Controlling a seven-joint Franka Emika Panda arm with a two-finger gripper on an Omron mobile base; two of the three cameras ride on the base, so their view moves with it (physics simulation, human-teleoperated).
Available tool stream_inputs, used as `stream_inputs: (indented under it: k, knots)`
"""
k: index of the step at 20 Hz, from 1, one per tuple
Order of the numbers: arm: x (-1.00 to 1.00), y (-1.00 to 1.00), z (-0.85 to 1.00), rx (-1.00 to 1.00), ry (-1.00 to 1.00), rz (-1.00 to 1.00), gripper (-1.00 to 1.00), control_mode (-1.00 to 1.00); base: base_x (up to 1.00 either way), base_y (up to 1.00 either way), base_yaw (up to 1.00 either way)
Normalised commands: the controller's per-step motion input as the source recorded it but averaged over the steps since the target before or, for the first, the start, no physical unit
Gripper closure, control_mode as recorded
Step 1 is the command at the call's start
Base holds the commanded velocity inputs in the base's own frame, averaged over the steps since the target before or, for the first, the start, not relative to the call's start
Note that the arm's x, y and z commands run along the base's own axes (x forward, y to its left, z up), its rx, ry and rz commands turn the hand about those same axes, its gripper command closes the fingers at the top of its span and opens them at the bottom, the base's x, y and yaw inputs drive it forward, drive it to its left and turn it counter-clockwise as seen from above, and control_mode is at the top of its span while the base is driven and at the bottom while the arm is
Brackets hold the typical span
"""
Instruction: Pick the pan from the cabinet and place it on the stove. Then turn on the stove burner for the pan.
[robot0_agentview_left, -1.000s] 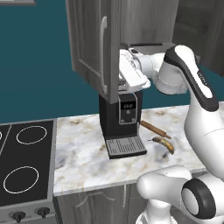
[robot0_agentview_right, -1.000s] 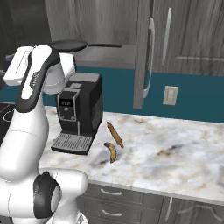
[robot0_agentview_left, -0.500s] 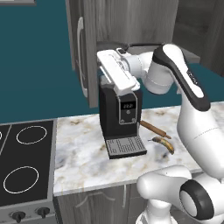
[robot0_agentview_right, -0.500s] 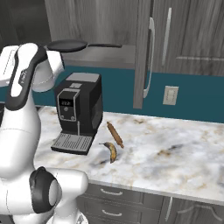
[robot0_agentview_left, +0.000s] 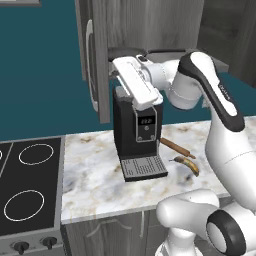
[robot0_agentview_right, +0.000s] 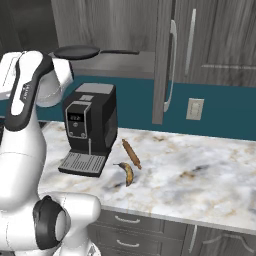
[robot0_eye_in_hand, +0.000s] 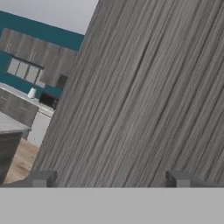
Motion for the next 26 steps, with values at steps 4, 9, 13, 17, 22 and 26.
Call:
stream_inputs:
  k: [4,9,13,17,22,26]
  knots:
    - [-0.68,-0.47,0.05,0.0,-0.02,-0.32,-1.0,-1.0,0.0,0.0,0.0]
    - [-0.55,-0.44,0.0,0.0,0.01,-0.41,-1.0,-1.0,0.0,0.0,0.0]
    - [-0.12,-0.43,0.12,0.02,0.2,-0.51,-1.0,-1.0,0.0,0.0,0.0]
    - [-0.01,-0.45,0.23,0.03,0.36,-0.5,-1.0,-1.0,0.0,0.0,0.0]
    - [0.0,-0.51,0.3,0.03,0.45,-0.48,-1.0,-1.0,0.0,0.0,0.0]
    - [0.0,-0.59,0.22,0.02,0.45,-0.46,-1.0,-1.0,0.0,0.0,0.0]
